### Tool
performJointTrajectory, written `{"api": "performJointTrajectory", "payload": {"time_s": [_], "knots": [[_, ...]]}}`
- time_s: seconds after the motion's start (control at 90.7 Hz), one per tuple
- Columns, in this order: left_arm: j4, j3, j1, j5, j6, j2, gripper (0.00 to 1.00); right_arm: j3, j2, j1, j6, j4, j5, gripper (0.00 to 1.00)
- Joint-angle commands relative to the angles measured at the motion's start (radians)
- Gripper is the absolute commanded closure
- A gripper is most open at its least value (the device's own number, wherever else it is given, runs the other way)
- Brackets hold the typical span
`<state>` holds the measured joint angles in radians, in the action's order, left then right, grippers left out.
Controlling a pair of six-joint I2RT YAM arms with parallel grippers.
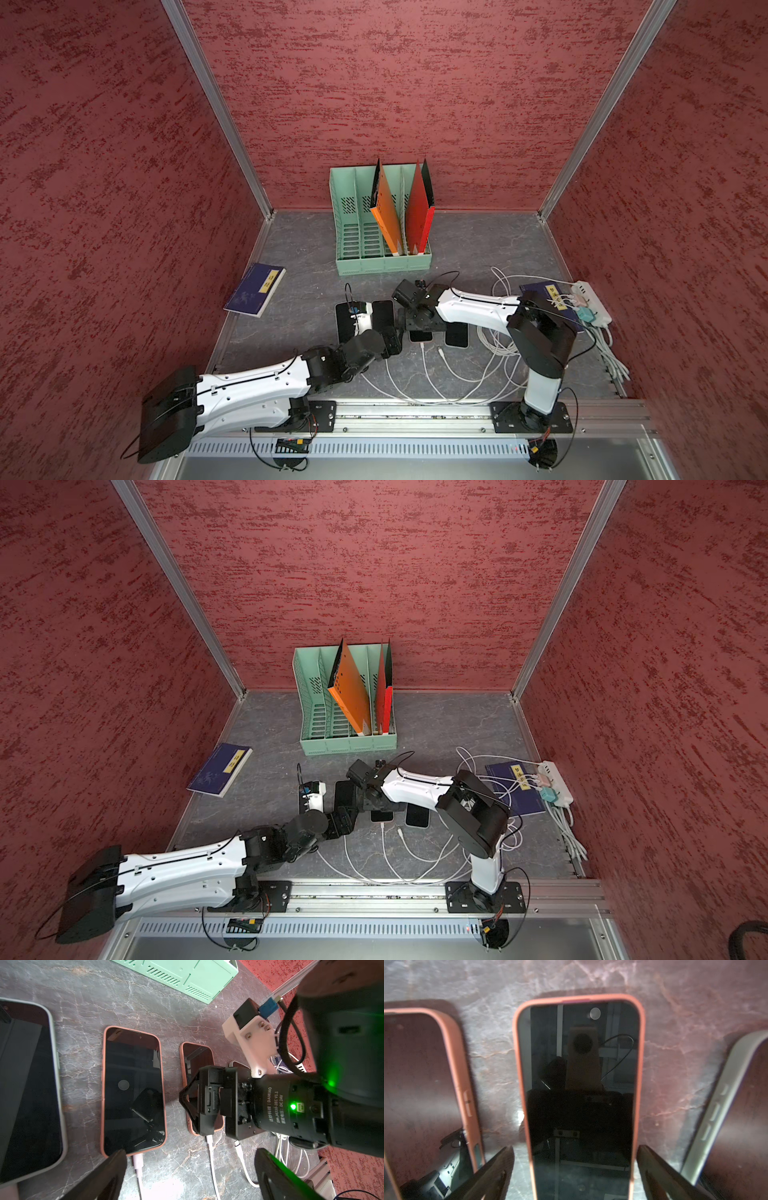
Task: Unplug the charging cable from the phone
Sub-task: Pick up the phone at the center of the board.
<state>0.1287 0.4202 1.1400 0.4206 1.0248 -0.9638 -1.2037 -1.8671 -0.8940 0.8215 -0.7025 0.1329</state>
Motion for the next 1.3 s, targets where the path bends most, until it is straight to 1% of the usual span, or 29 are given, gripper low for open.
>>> {"api": "performJointTrajectory", "payload": {"time_s": [0.0,0.242,0.408,0.507,0.606,0.771,0.849,0.937,0.981,1.102,1.146,1.289], "knots": [[-0.04,0.004,0.004,0.004,-0.003,-0.009,0.0,-0.025,-0.024,0.01,-0.007,-0.027,-0.006,0.06],[-0.061,0.008,0.012,0.018,-0.004,-0.034,0.0,-0.002,-0.037,0.01,-0.003,-0.01,-0.017,0.11],[-0.061,0.025,0.024,0.034,-0.008,-0.062,0.0,0.023,-0.035,0.013,0.006,0.016,-0.03,0.21],[-0.086,0.029,0.028,0.033,-0.018,-0.072,0.0,0.031,-0.031,0.014,0.008,0.018,-0.027,0.3],[-0.124,0.025,0.034,0.031,-0.022,-0.088,0.0,0.03,-0.018,0.013,0.01,0.009,-0.015,0.42],[-0.211,0.017,0.071,0.023,-0.033,-0.142,0.05,0.037,0.041,0.014,0.022,0.011,0.009,0.58],[-0.261,0.015,0.095,0.022,-0.048,-0.168,0.1,0.054,0.089,0.013,0.03,0.03,0.013,0.63],[-0.303,0.015,0.123,0.016,-0.066,-0.192,0.2,0.073,0.135,0.014,0.038,0.054,0.01,0.7],[-0.32,0.012,0.137,0.017,-0.068,-0.199,0.27,0.081,0.153,0.014,0.045,0.058,0.012,0.73],[-0.359,0.012,0.182,0.033,-0.065,-0.227,0.4,0.102,0.209,0.014,0.059,0.069,0.026,0.77],[-0.355,0.022,0.185,0.031,-0.066,-0.239,0.42,0.112,0.231,0.013,0.065,0.078,0.03,0.77],[-0.35,0.036,0.188,0.02,-0.058,-0.26,0.43,0.132,0.274,0.013,0.079,0.087,0.035,0.78]]}}
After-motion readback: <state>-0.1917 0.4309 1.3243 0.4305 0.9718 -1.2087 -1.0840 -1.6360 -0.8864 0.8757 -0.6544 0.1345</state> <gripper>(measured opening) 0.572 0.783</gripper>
